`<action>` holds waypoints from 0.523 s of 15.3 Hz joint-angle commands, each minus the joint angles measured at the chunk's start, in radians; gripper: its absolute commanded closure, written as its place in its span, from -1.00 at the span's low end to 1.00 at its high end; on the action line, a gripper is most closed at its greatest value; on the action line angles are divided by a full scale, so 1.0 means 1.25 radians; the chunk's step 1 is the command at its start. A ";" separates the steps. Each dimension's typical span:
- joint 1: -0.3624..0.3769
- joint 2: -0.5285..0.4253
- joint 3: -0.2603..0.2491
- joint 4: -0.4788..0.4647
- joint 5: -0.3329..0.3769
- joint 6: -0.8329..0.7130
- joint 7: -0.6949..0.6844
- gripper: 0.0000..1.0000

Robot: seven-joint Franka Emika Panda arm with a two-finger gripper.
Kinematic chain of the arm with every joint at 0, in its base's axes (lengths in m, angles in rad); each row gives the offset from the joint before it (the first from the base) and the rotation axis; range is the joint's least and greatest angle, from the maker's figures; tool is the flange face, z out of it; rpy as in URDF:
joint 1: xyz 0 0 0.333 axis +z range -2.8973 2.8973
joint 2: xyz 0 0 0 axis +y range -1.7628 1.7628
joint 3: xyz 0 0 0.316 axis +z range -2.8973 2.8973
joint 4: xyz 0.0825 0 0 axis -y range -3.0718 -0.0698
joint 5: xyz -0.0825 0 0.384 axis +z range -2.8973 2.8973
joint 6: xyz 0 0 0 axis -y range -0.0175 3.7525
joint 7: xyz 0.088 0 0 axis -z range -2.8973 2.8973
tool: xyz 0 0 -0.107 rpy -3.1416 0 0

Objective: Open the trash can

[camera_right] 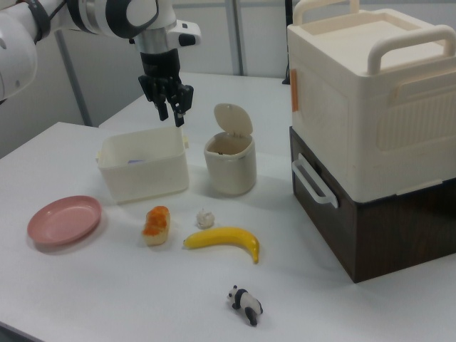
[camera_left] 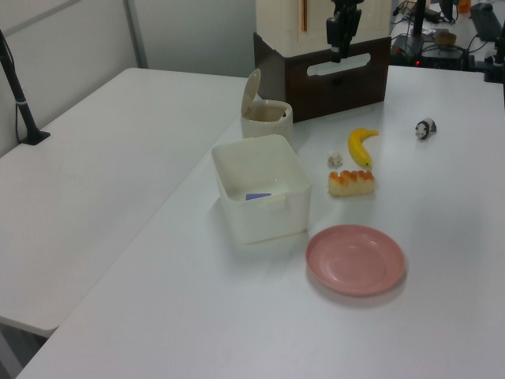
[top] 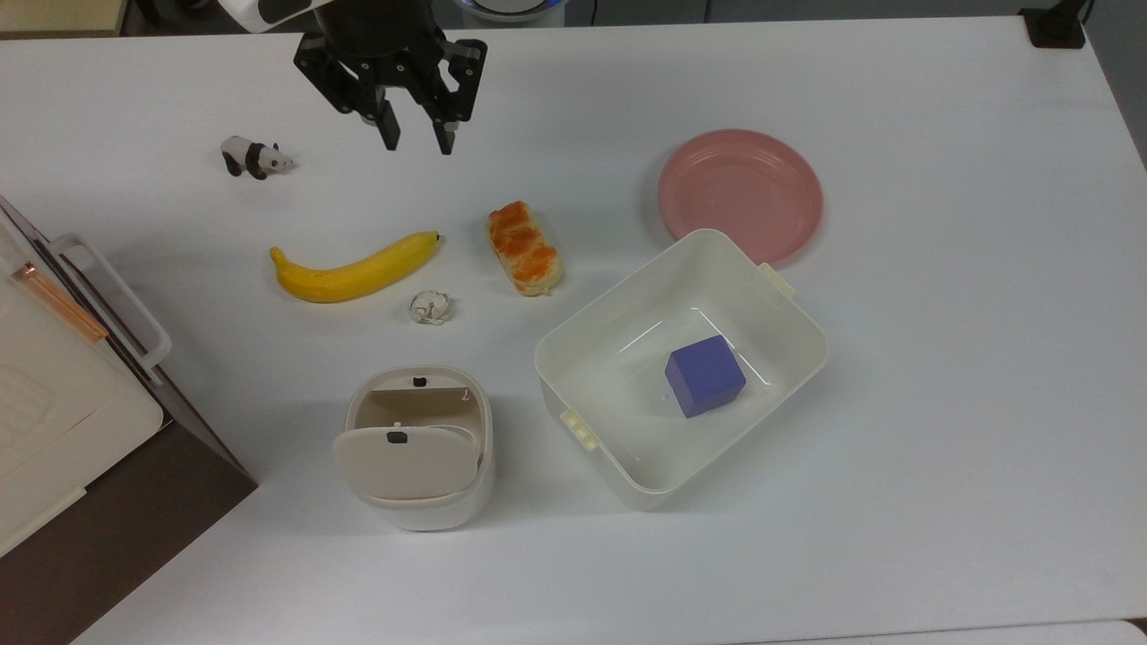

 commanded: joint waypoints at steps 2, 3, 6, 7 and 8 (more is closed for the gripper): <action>-0.013 -0.012 0.006 -0.003 0.013 -0.012 -0.035 -1.00; -0.014 -0.013 0.006 -0.002 0.013 -0.012 -0.035 -1.00; -0.019 -0.020 0.003 0.001 0.009 -0.014 -0.035 -1.00; -0.019 -0.022 0.002 0.002 0.010 -0.014 -0.036 -1.00; -0.019 -0.026 0.002 0.001 0.007 -0.014 -0.040 -1.00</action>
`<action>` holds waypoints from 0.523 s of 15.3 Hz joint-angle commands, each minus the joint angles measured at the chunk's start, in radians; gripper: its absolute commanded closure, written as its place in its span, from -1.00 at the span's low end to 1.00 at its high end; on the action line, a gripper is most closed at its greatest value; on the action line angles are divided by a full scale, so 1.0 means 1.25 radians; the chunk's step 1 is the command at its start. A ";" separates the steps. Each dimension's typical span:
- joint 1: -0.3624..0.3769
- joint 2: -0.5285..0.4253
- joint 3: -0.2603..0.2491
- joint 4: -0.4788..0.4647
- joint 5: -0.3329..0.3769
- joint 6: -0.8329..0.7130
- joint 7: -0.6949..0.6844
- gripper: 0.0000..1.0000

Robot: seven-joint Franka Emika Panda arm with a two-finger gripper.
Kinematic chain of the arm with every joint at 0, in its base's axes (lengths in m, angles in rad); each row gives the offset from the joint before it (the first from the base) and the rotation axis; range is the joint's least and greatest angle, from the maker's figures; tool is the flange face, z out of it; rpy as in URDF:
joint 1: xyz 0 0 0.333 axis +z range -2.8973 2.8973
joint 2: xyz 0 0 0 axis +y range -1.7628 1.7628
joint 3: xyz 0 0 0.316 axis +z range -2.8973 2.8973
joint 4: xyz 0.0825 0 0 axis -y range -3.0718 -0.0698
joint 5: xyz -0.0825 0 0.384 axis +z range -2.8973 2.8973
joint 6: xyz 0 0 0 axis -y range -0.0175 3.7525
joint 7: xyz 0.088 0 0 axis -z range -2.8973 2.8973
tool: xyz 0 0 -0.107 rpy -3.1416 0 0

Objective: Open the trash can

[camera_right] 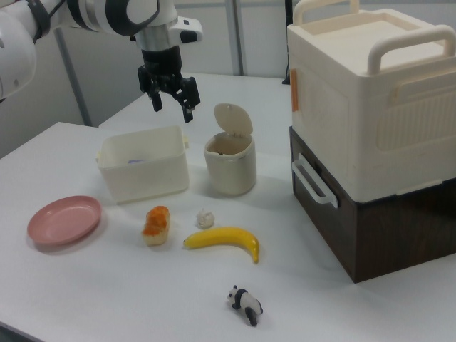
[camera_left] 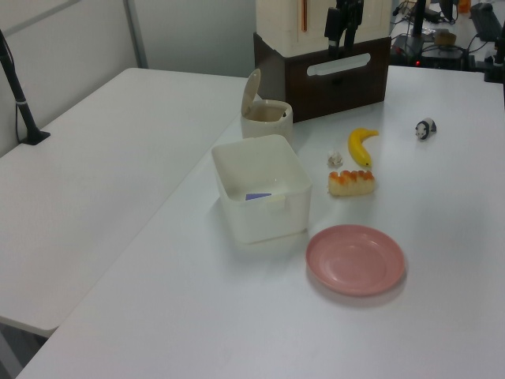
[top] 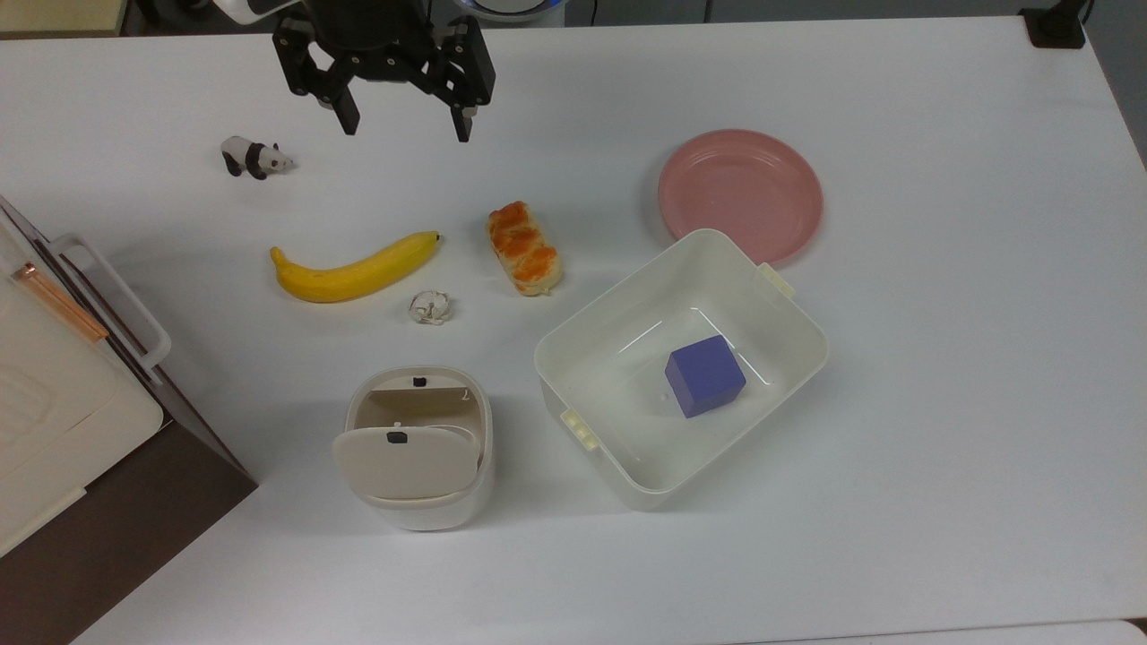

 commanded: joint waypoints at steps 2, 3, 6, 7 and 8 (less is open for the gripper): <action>-0.009 -0.029 0.004 -0.008 -0.011 -0.016 -0.027 -1.00; -0.009 -0.029 0.006 -0.008 -0.018 -0.019 -0.026 -1.00; -0.006 -0.029 0.008 -0.008 -0.019 -0.033 -0.022 -1.00; -0.005 -0.029 0.008 -0.009 -0.018 -0.034 -0.021 -1.00; -0.004 -0.029 0.009 -0.010 -0.018 -0.034 -0.021 -1.00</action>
